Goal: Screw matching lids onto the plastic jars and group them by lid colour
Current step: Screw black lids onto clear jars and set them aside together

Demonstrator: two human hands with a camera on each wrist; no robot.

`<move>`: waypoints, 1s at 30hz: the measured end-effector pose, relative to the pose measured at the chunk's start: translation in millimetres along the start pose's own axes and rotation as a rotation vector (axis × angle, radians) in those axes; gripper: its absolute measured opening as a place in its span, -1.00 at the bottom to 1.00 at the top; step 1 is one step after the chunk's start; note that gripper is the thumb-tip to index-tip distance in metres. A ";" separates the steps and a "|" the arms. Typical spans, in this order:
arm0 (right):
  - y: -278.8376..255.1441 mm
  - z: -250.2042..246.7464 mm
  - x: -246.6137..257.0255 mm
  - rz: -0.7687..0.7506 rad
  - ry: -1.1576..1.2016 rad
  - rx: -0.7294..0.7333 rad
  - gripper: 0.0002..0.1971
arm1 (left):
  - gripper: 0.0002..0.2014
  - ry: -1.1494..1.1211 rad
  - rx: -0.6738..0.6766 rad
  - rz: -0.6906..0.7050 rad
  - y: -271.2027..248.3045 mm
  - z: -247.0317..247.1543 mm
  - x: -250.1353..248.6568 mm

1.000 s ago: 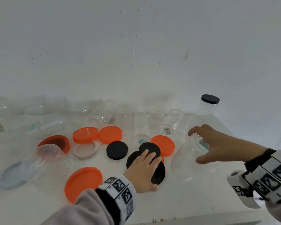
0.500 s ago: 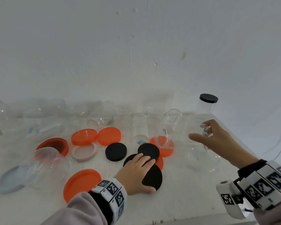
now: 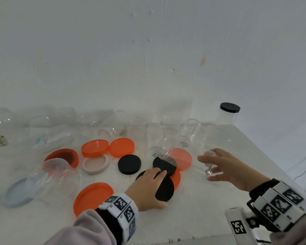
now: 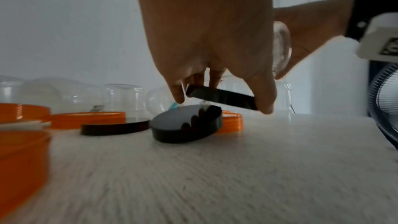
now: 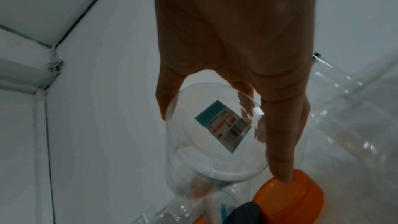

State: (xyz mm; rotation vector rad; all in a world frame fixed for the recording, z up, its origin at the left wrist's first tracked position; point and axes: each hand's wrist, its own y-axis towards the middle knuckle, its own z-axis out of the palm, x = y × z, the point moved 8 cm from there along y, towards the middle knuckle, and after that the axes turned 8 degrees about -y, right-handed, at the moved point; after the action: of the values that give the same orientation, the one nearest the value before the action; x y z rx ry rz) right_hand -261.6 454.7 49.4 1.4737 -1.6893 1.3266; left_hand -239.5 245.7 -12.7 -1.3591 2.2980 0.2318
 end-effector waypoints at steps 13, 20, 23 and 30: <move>0.7 87.8 -6.5 0.098 0.336 0.274 -0.55 | -0.68 -0.699 -0.617 -0.247 -59.0 -112.8 82.3; -10.1 156.6 2.3 0.127 0.282 0.574 -0.61 | -0.89 -0.918 -0.755 -0.347 -84.8 -133.5 94.9; -4.6 174.5 1.0 0.113 0.121 0.581 -0.22 | -0.83 -0.974 -0.767 -0.337 -92.3 -136.6 95.2; 9.1 201.1 3.9 -0.038 -0.214 0.561 -0.29 | -0.81 -1.011 -0.701 -0.281 -101.9 -142.0 83.4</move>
State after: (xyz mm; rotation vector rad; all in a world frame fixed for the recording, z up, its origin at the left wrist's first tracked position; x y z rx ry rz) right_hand -230.2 270.7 -26.0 2.0078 -1.4630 1.7688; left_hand -228.0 77.3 82.3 -1.3569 1.1821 1.3598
